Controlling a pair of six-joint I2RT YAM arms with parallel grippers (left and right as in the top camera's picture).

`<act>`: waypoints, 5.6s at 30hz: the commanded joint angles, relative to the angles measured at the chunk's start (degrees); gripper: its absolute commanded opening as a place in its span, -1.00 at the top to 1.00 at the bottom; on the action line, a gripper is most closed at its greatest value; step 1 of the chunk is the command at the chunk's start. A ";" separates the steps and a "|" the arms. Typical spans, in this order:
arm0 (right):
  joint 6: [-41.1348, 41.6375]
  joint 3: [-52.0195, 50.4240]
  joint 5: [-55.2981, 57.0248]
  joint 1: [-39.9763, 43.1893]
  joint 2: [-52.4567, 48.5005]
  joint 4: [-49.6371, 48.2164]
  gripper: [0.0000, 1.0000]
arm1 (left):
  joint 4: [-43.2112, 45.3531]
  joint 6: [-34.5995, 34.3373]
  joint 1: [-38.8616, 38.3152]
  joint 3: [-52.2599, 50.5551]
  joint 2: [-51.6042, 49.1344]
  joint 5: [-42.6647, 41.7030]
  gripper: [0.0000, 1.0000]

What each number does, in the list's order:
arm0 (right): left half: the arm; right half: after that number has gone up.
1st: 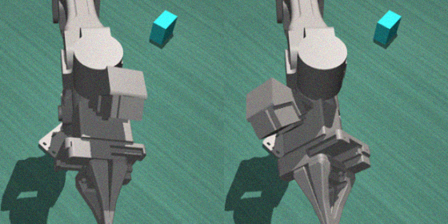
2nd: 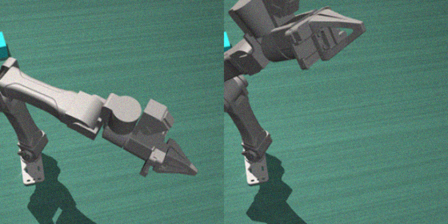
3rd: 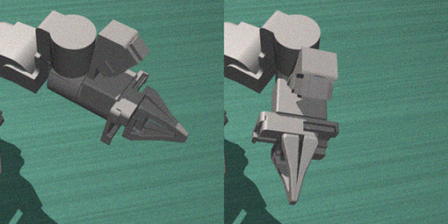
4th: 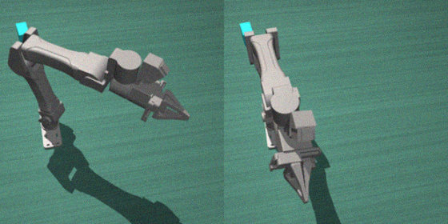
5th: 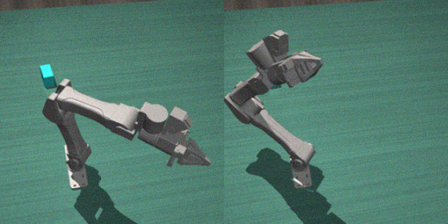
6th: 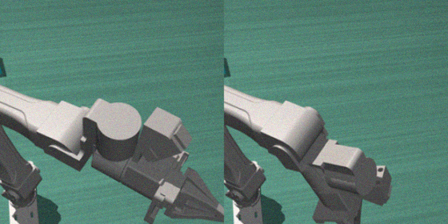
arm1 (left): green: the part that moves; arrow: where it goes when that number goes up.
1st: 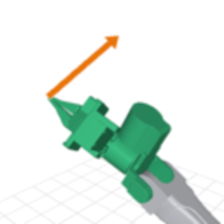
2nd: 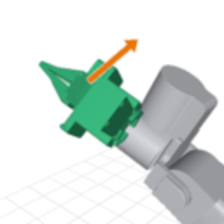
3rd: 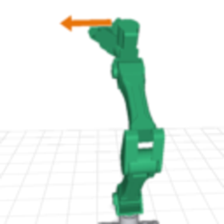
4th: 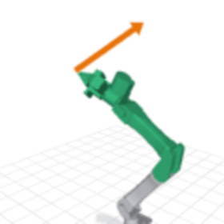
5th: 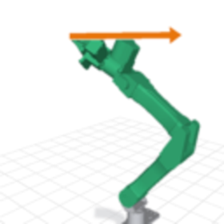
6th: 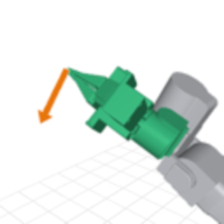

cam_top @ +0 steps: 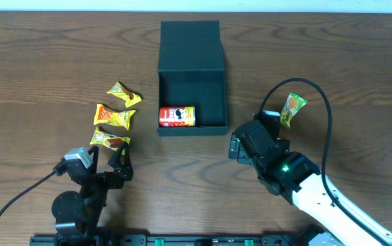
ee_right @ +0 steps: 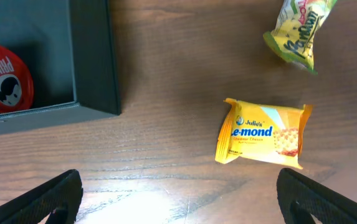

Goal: Pack container
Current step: 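Move the right gripper to the yellow Julie's packet and grasp it, then place the yellow packet into the box beside the can, release, then grasp the green-wrapped packet with the right gripper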

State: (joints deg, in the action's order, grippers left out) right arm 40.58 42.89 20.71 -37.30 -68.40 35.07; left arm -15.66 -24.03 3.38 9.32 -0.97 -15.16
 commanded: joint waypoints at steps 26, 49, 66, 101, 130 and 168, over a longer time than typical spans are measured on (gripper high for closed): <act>-0.79 -0.61 -8.55 19.67 -18.88 -6.12 -0.98 | 52.39 8.81 -5.05 -0.79 -66.25 18.56 -0.92; -1.03 -0.48 -9.18 19.87 -20.59 -9.01 -0.04 | 51.91 6.86 -5.40 -0.79 -66.25 16.63 -0.93; -11.87 29.75 -12.15 10.91 -15.50 6.69 0.43 | 50.80 6.84 -5.40 -0.79 -66.25 16.65 -0.93; -20.02 32.83 -7.41 2.78 -23.65 1.62 -0.13 | 52.04 5.53 -5.40 -0.79 -65.64 16.94 -0.96; -2.25 30.93 -9.90 34.14 -41.11 8.87 -0.24 | 49.86 5.38 -5.40 -0.15 -65.66 20.70 -0.97; -28.96 49.40 -22.67 15.89 -31.69 10.05 0.97 | 49.57 5.14 -5.40 -0.15 -65.66 20.90 -0.95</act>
State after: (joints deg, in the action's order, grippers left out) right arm 18.28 91.20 -1.85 -17.26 -99.79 44.84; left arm 34.06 -18.24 -1.74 7.70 -66.96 4.75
